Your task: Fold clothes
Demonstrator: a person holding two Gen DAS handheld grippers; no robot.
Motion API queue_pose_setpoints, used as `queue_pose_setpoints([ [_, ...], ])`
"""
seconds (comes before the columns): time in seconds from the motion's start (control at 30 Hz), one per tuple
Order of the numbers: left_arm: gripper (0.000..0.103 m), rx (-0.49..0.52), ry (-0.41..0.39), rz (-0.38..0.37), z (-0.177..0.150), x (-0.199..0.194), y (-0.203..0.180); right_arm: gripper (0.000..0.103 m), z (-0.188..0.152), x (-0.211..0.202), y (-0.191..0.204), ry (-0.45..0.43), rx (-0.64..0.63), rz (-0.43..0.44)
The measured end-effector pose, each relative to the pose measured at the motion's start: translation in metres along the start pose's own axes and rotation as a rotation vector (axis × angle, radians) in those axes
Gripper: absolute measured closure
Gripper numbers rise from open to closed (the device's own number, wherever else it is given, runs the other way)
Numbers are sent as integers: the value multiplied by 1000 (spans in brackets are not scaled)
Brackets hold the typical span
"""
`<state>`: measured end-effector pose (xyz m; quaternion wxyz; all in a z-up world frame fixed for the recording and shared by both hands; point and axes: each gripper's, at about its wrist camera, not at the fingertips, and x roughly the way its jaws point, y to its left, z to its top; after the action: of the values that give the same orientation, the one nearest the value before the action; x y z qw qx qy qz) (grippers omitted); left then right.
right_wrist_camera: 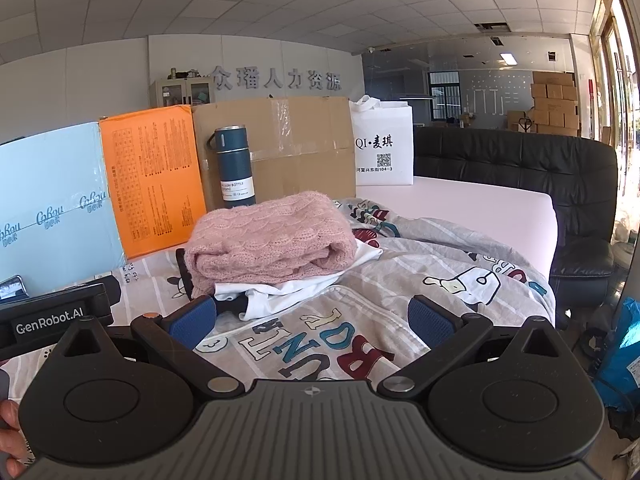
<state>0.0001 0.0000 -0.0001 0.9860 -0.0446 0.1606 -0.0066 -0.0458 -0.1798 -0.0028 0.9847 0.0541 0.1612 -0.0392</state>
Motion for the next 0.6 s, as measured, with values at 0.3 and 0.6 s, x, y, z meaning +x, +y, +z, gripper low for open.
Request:
queue_pose_setpoints([
  [0.3,0,-2,-9,4,-1,-2,1,0,1,0,0,-6,18,1],
  [0.6,0,1,0,7,-1,0,-1,0,2,-1,-1,-8,9,4],
])
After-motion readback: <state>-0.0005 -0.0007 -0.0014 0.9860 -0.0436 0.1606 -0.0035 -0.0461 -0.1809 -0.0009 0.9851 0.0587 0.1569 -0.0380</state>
